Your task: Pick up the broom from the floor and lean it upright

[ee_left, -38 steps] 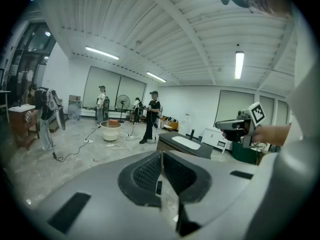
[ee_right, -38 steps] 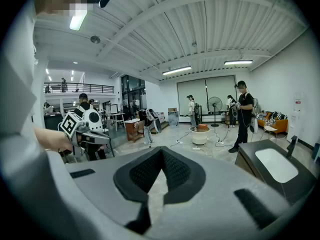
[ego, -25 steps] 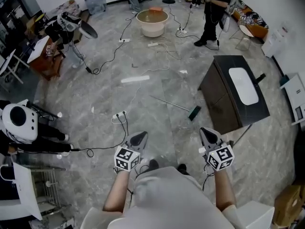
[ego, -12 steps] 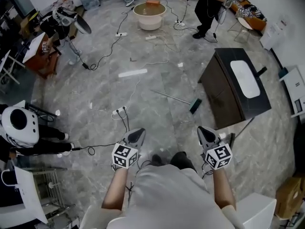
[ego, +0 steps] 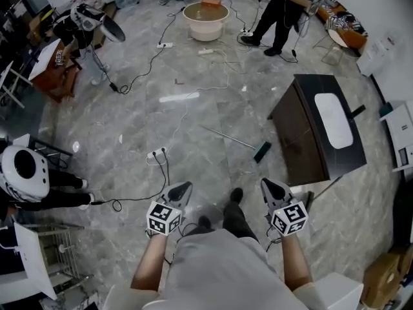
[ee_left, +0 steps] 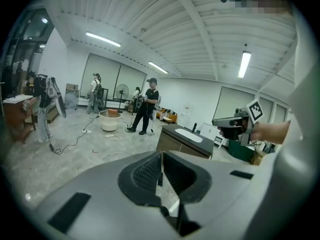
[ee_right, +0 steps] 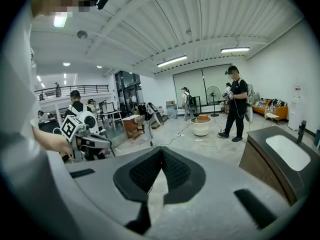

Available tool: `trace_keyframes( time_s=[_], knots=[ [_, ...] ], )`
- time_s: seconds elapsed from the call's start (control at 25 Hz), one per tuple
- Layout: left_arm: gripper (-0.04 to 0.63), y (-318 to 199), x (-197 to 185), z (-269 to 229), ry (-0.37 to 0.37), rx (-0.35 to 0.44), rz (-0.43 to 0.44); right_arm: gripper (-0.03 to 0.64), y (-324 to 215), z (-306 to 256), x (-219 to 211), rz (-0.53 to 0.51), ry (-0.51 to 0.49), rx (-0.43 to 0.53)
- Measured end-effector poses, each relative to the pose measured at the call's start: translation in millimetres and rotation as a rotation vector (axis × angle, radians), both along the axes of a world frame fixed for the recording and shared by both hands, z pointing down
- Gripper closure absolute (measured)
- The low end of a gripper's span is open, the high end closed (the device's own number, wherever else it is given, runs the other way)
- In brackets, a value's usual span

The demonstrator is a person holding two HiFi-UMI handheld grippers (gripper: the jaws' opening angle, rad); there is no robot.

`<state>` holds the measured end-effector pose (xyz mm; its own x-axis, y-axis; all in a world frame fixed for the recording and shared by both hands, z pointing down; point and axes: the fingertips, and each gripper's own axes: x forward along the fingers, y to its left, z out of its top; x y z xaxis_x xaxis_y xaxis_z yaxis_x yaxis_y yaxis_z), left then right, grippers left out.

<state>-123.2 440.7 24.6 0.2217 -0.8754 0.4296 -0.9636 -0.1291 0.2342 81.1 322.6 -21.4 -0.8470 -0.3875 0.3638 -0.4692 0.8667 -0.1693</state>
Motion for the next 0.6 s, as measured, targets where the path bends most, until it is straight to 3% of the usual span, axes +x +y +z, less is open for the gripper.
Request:
trace_keyframes(
  time_s=[0.6],
  knots=[
    [0.58, -168, 14, 21, -0.004, -0.04, -0.049, 0.618, -187, 43, -13, -0.124, 0.022, -0.076]
  ],
)
